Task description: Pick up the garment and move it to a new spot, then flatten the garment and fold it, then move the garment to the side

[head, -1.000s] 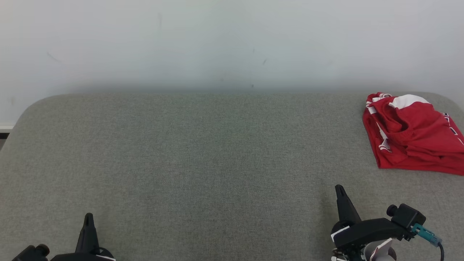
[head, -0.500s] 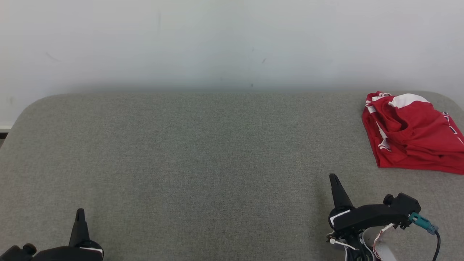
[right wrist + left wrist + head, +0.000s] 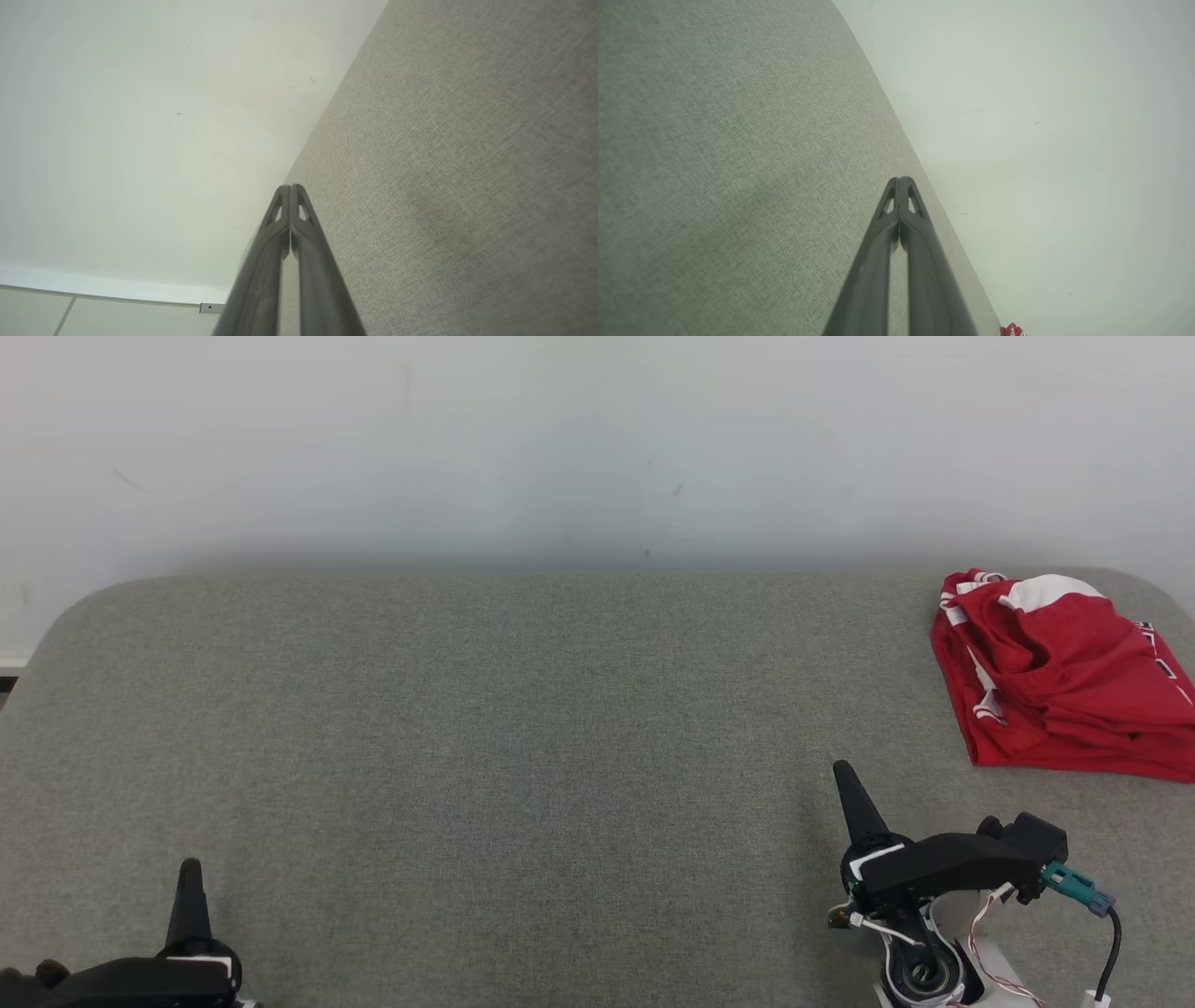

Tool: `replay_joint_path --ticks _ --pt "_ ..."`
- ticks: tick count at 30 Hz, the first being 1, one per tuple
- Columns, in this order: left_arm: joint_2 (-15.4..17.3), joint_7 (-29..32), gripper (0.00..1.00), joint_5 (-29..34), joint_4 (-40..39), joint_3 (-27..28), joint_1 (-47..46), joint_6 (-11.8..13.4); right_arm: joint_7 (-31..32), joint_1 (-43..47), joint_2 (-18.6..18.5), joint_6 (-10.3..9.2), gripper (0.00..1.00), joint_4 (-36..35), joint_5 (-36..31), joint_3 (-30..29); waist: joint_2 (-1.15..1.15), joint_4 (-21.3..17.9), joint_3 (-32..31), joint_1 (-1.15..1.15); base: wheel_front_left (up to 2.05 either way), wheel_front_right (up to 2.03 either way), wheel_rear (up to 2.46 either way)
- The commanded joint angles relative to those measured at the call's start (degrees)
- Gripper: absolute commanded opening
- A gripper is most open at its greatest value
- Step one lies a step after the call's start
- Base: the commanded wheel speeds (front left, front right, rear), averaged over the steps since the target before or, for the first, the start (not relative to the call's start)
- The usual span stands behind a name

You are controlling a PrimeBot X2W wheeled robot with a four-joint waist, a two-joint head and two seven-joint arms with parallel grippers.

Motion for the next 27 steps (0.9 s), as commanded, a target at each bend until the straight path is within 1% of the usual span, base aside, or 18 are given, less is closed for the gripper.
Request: replay_joint_path --ticks 1,27 --pt "0.38 0.36 0.00 -1.71 -0.10 0.60 -1.43 -0.21 0.41 -1.74 0.02 -0.08 0.00 0.09 1.88 0.28 0.00 -0.02 0.02 0.00 0.00 0.00 0.00" --pt "0.77 3.55 0.00 -14.50 1.59 3.56 -4.19 -0.60 3.20 -7.24 0.03 -0.10 0.00 3.93 16.15 1.82 0.00 -0.28 0.33 0.00 0.00 0.00 0.00"
